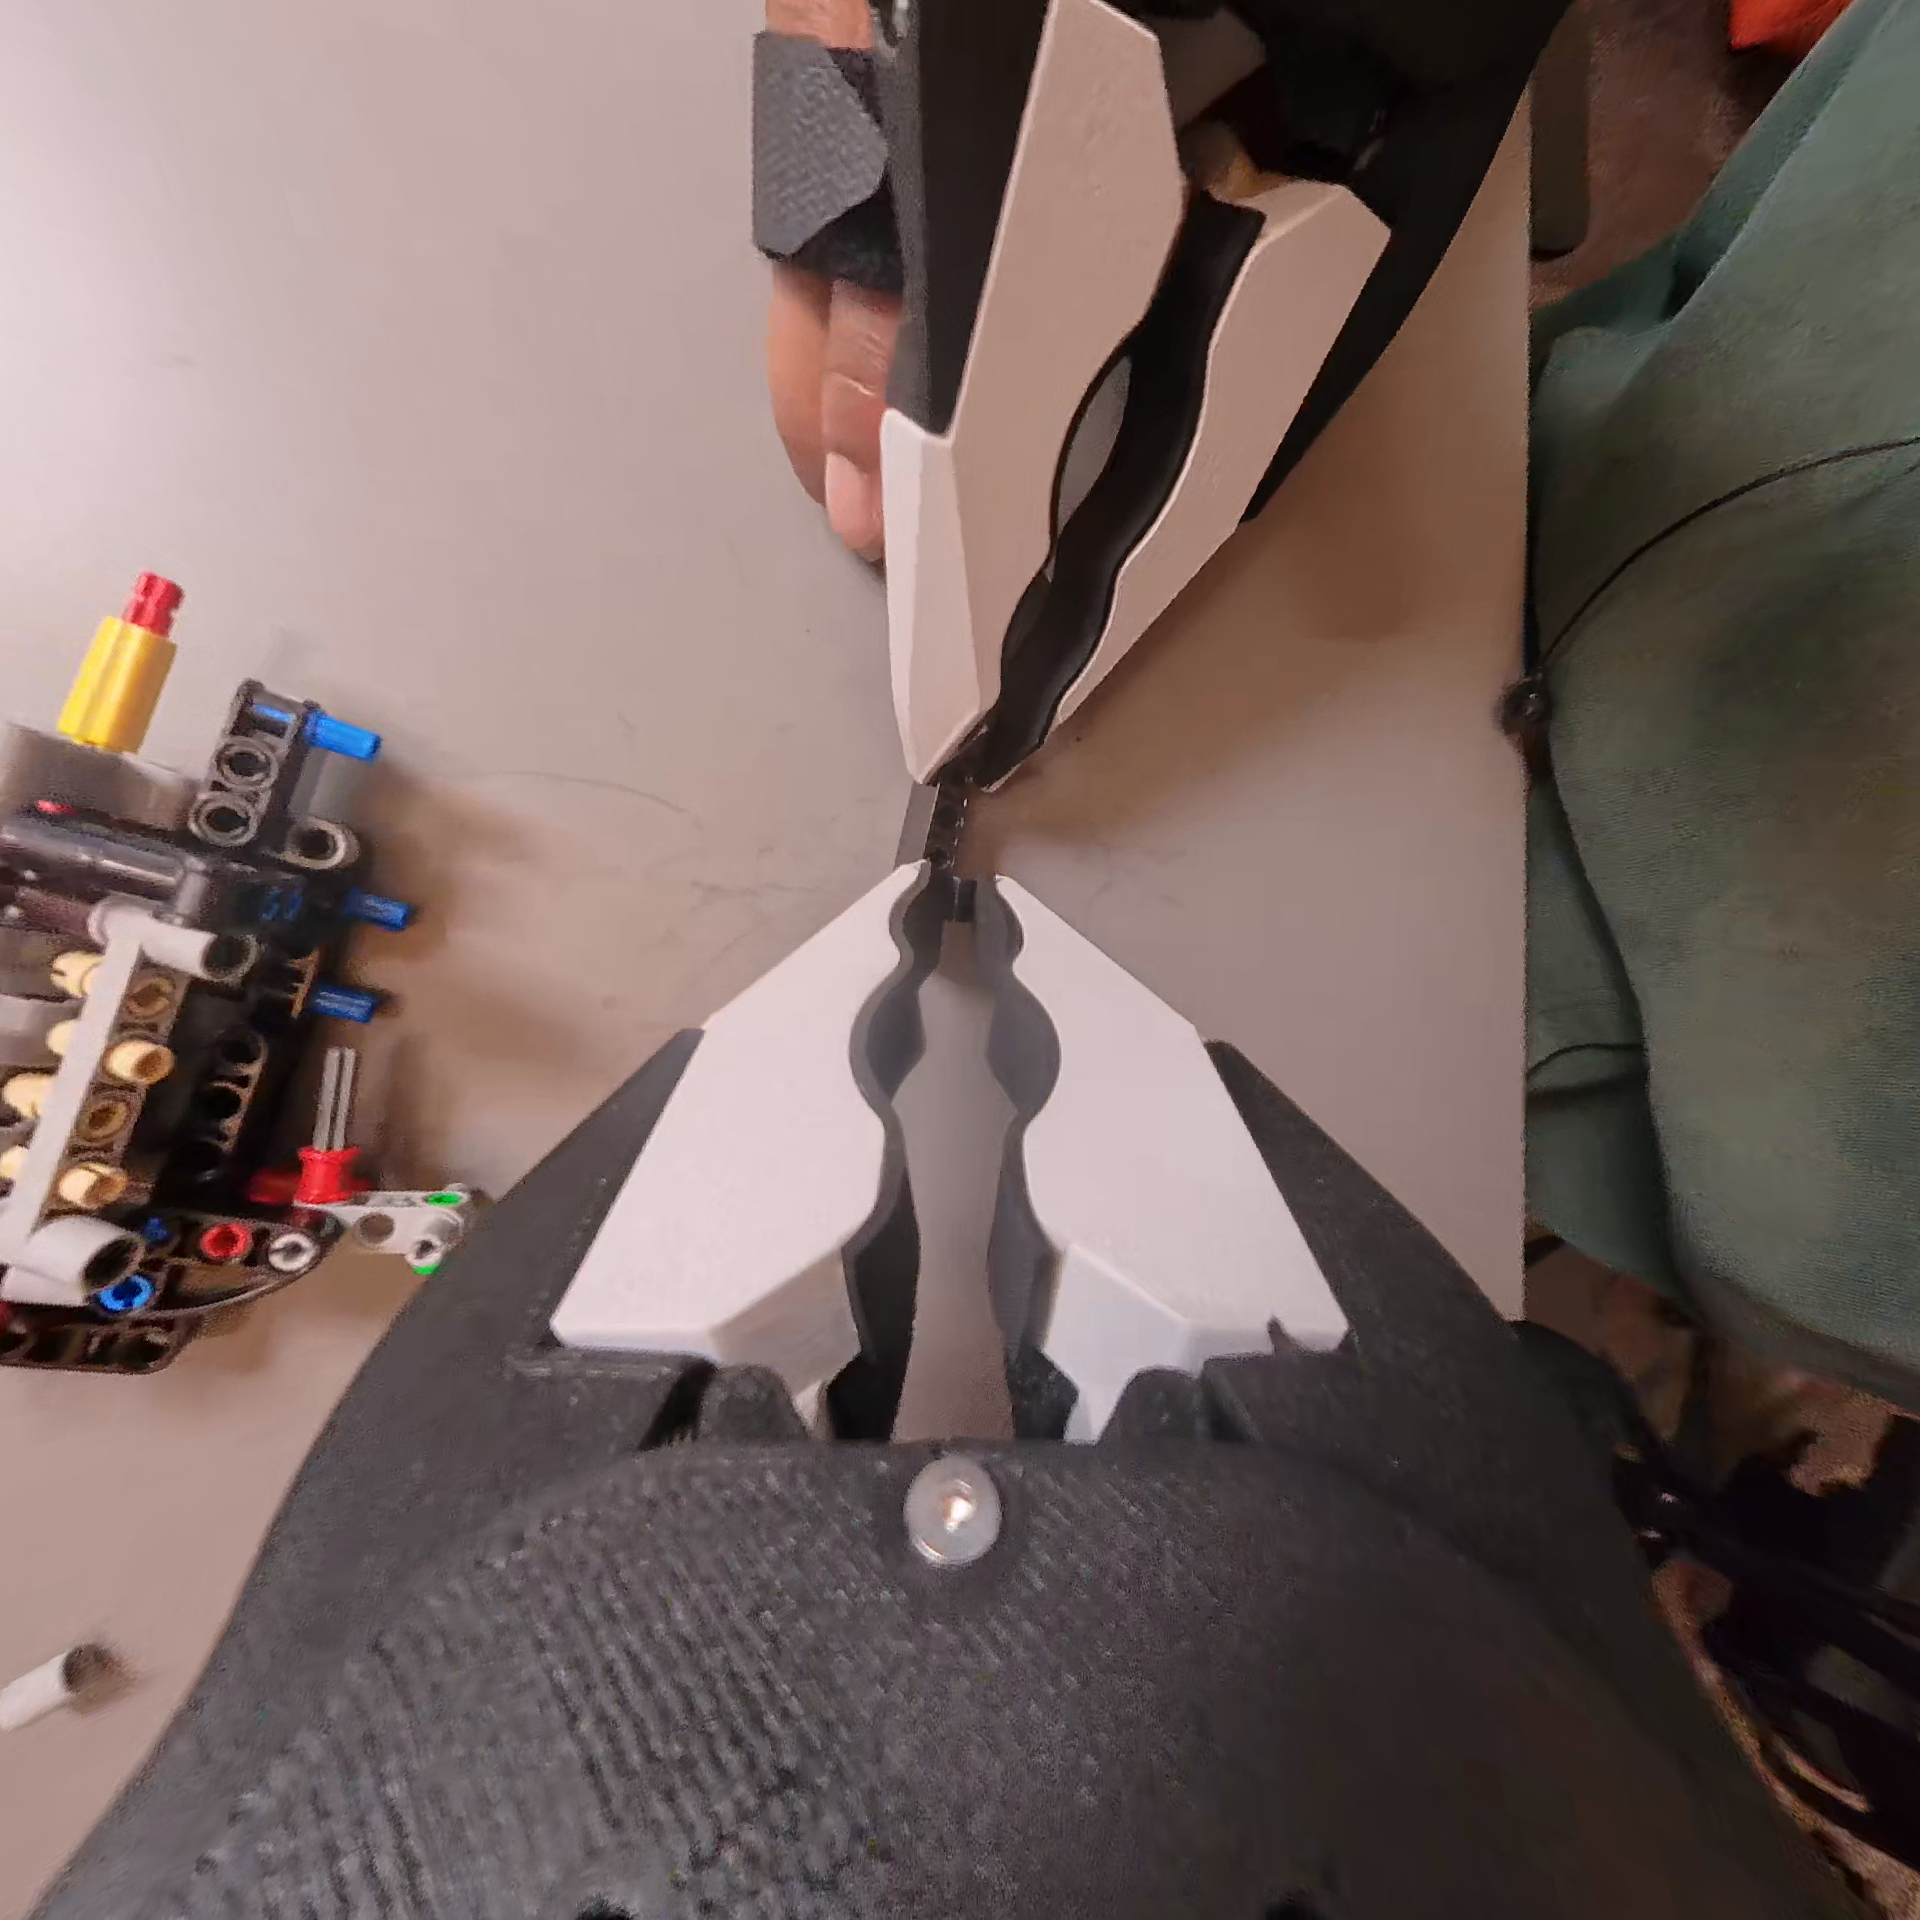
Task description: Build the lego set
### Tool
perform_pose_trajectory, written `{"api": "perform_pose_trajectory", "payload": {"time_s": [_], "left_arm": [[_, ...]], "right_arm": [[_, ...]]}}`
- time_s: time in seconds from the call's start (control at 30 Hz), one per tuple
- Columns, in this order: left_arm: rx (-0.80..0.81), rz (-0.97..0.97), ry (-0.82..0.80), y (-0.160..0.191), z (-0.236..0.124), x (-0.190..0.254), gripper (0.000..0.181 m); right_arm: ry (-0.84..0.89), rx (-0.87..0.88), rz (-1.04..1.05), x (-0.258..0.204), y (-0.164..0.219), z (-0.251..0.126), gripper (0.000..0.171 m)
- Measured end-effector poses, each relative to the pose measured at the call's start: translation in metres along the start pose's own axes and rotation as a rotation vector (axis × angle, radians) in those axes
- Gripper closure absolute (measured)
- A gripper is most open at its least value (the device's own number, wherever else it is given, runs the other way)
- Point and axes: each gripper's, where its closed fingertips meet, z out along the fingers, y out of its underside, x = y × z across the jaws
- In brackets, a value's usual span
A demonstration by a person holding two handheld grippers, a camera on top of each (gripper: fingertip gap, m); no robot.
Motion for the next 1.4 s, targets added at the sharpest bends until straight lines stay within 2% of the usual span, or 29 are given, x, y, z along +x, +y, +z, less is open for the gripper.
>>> {"api": "perform_pose_trajectory", "payload": {"time_s": [0.23, 0.77, 0.87, 1.0, 1.13, 1.4], "left_arm": [[0.057, -0.075, 0.104, -0.001, -0.001, 0.0, 0.176], [0.005, -0.021, 0.045, 0.001, 0.006, -0.001, 0.178], [-0.053, -0.018, 0.047, 0.015, 0.016, -0.003, 0.18], [0.073, -0.056, 0.073, 0.002, 0.005, -0.004, 0.181], [0.103, -0.046, 0.069, 0.002, 0.001, 0.002, 0.181], [0.453, -0.146, 0.074, -0.012, -0.03, 0.006, 0.181]], "right_arm": [[0.005, 0.007, -0.019, 0.001, 0.0, 0.0, 0.163], [0.028, 0.005, -0.017, 0.004, 0.001, 0.0, 0.163], [0.045, 0.0, -0.011, 0.009, 0.003, -0.001, 0.162], [0.036, 0.008, -0.011, 0.008, 0.003, -0.002, 0.165], [0.035, 0.007, -0.009, 0.007, 0.003, -0.002, 0.165], [0.025, 0.026, 0.018, 0.008, 0.001, -0.003, 0.165]]}}
